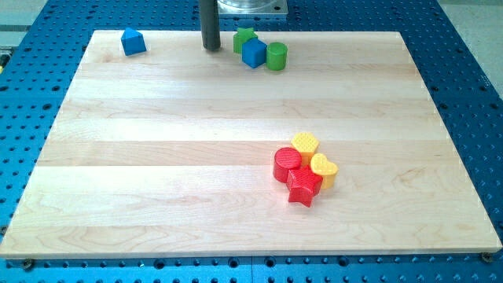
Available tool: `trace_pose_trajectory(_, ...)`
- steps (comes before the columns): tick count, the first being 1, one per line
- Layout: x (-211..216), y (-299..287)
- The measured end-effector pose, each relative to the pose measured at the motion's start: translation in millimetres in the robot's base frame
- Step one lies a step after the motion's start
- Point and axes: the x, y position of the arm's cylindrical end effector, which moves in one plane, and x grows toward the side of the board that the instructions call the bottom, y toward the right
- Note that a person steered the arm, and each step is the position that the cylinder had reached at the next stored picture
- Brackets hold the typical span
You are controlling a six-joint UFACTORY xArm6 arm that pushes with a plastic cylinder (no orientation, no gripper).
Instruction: Push the green star towards the left middle edge of the board
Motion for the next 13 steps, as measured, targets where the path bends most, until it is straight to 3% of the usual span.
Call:
trace_pose_trajectory(1, -22.9, 17.0)
trace_pose_trajectory(2, -22.5, 82.3)
trace_pose_trajectory(4, 27.7, 98.4)
trace_pose_trajectory(6, 58.1, 56.5)
trace_pose_trajectory(7, 26.5, 82.3)
trace_pose_trajectory(8, 11.7, 68.7)
trace_pose_trajectory(12, 151.3, -70.7)
trace_pose_trajectory(13, 154.0, -35.4)
